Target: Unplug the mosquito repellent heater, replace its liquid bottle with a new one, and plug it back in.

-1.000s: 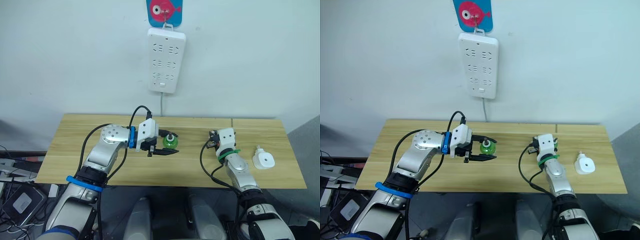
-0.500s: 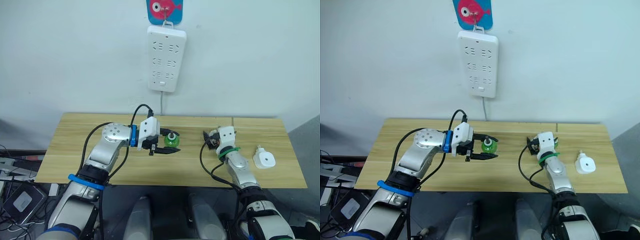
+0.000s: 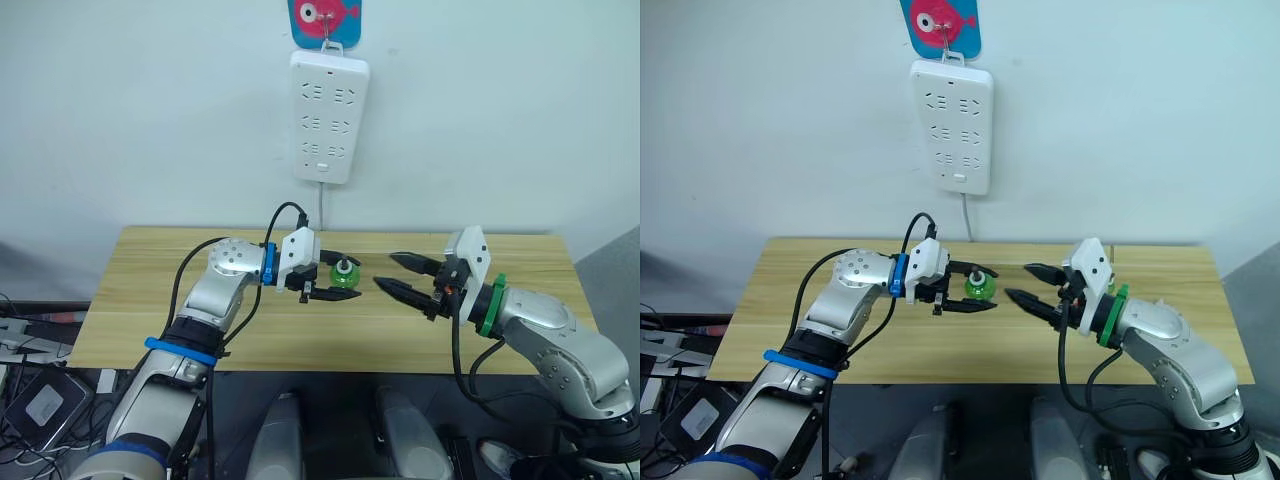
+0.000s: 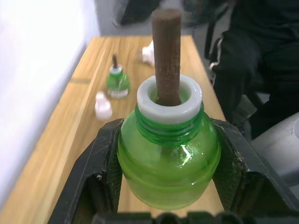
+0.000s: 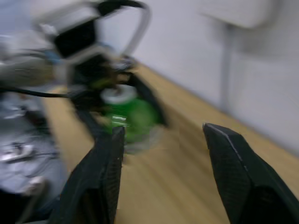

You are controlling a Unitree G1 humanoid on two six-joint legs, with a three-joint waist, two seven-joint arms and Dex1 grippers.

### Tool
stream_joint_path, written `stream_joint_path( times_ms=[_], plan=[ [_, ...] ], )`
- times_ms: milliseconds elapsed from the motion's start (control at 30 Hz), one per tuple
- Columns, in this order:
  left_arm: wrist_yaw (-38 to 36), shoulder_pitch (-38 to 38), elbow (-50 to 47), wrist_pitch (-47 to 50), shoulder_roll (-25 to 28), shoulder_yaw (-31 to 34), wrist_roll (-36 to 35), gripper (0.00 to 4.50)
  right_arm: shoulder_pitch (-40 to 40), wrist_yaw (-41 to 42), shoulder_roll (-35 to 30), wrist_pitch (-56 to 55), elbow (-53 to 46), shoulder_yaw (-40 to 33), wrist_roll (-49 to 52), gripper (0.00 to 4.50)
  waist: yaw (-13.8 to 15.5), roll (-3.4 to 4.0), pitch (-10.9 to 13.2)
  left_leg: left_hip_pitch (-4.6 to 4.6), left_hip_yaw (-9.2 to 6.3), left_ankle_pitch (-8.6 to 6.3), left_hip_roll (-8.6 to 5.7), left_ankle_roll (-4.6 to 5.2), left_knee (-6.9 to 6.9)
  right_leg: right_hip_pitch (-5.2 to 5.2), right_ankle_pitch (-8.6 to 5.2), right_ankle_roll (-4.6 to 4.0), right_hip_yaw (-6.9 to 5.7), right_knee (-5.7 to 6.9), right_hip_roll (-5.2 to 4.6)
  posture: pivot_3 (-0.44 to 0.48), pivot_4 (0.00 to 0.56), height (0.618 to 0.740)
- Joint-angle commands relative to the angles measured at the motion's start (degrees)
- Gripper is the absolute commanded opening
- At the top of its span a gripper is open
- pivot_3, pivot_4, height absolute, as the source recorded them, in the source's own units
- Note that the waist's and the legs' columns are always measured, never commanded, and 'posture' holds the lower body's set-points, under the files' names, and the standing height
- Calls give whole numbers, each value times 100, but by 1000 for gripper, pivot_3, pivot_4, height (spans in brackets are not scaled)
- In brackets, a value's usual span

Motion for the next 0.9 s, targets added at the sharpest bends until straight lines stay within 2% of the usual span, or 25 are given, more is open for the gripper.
stream_joint_path(
  times_ms=[33, 167, 533, 733, 900],
  plan=[
    [-113, -142, -14, -119, -100, 80, -101, 2271, -291, -186, 160, 234, -210, 106, 156, 2771, -4, -4, -4, 0, 2, 0, -2, 0, 0, 0, 0, 0, -2, 0, 0, -106, 253, 740],
    [-159, -285, -49, -24, -221, 90, -147, 2271, -582, -323, 462, 64, 19, 397, -219, 2771, 3, -8, -6, -6, 4, 0, -3, 0, -1, -2, 0, 0, -8, -4, -1, -109, 241, 740],
    [-203, -308, -250, 259, -272, 121, -309, 2271, -505, -294, 678, -252, 256, 715, -750, 2771, 0, -12, -11, -13, 2, 0, -9, -1, -1, -3, 0, 0, -11, -16, -8, -102, 233, 740],
    [-187, -267, -330, 339, -270, 148, -354, 2271, -423, -255, 732, -451, 380, 736, -951, 960, 3, -13, -13, -13, 1, 0, -9, -1, 0, -3, 0, 0, -11, -16, -8, -98, 232, 740],
    [-66, -290, -393, 603, -305, 217, -428, 2271, -329, -181, 674, -596, 393, 707, -1089, 879, 5, -14, -15, -13, 1, 1, -10, -1, 0, -3, 0, 0, -10, -15, -9, -94, 228, 740]
  ],
)
